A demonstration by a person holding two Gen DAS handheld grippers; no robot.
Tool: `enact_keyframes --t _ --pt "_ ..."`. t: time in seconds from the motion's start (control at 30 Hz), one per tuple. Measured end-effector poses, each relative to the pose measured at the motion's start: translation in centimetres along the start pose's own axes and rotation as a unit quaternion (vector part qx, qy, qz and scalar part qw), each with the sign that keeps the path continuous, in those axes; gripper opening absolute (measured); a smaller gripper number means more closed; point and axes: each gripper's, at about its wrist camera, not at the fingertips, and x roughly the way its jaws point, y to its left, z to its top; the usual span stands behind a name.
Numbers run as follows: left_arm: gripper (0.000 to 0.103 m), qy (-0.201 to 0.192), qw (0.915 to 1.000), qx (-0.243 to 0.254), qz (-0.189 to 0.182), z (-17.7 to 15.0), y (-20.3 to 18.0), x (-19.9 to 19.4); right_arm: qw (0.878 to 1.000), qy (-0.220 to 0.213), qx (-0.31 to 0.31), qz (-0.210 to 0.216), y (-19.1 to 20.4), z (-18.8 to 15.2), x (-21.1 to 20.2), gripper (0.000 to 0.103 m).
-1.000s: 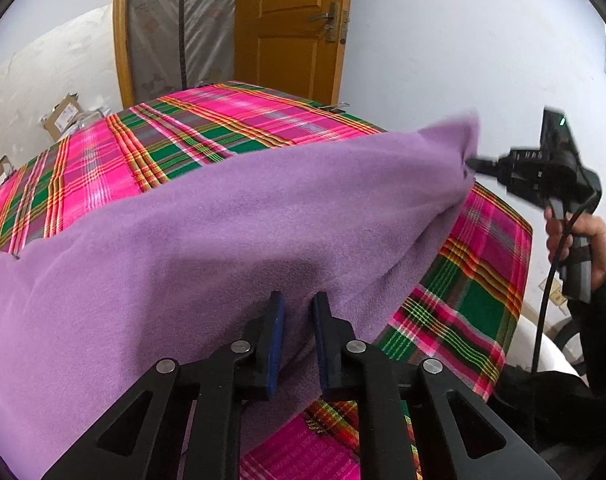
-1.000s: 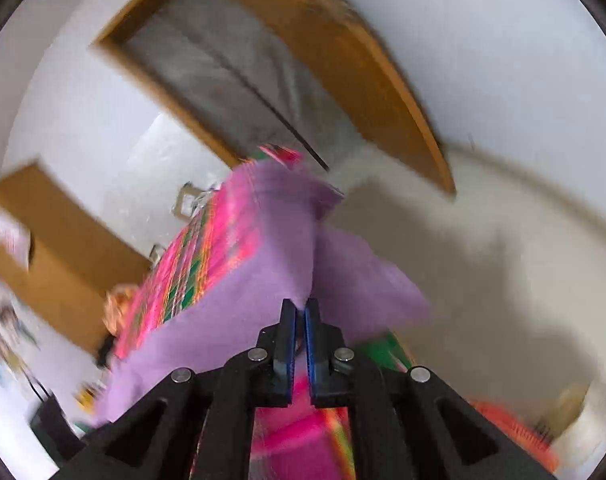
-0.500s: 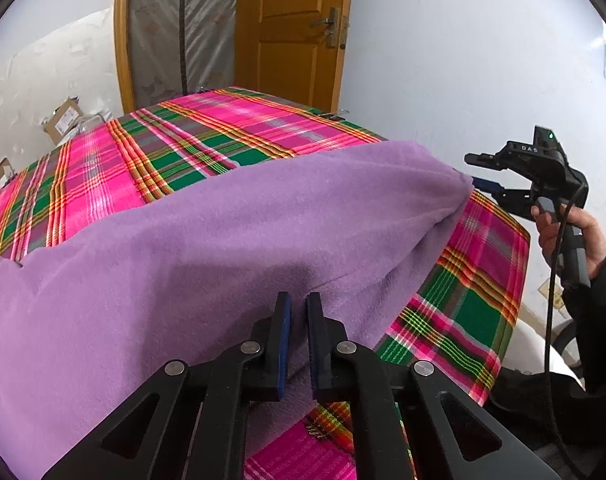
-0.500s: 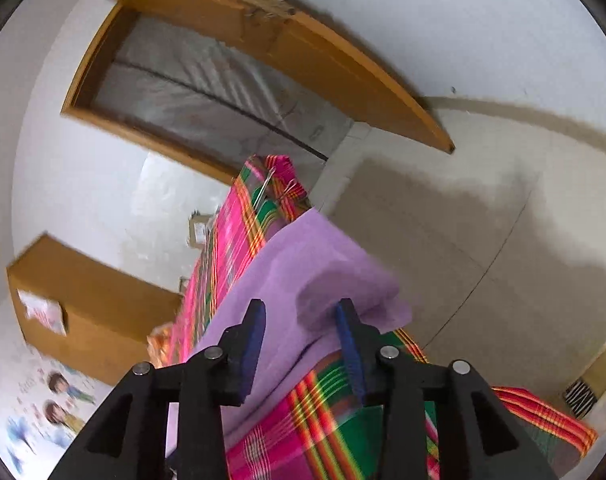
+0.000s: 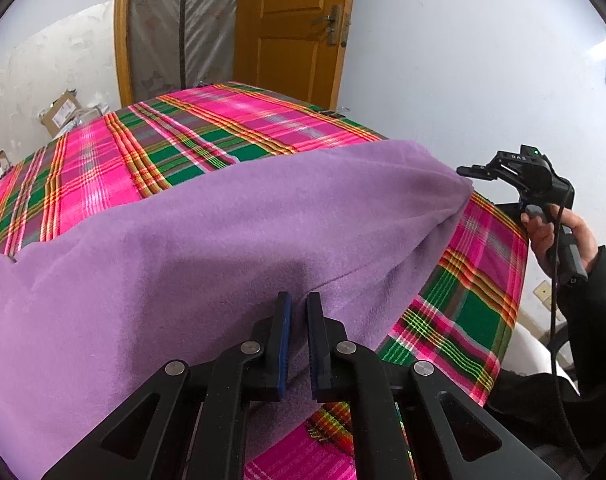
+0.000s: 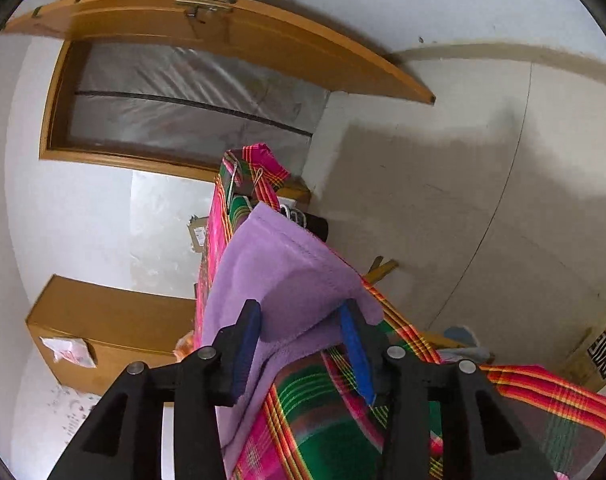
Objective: Fold clothes
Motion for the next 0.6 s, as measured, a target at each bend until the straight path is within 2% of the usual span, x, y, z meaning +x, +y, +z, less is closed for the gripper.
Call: enact_keyframes --t 0.13,0.2,0.23,0.3,0.33,0.43,0.6 --pt "0.007 0.002 1.0 0.001 0.0 0.0 -0.1 0.2 1.0 -0.009 -0.019 0.01 0.6 0.5 0.1 0.041" --pt "0.007 0.002 1.0 0.001 0.0 0.1 -0.1 0.2 0.999 -0.013 -0.029 0.012 0.9 0.7 0.1 0.028" --pt "0.007 0.002 1.0 0.002 0.001 0.1 -0.1 0.2 0.999 -0.013 -0.033 0.01 1.0 0.8 0.2 0.025" --pt "0.007 0.0 1.0 0.005 0.002 0.1 -0.2 0.1 0.999 -0.015 -0.041 0.006 1.3 0.9 0.1 0.007" --pt "0.007 -0.001 1.0 0.006 0.003 0.1 -0.2 0.0 0.999 -0.016 -0.045 0.004 1.4 0.9 0.1 0.005" --pt "0.003 -0.003 0.9999 0.009 0.004 0.1 -0.3 -0.2 0.998 -0.027 -0.059 0.006 2.4 0.7 -0.7 0.003" --pt "0.002 -0.026 0.9995 0.017 -0.004 0.6 -0.7 -1.8 0.993 -0.064 -0.1 0.022 5.5 0.7 -3.7 0.003"
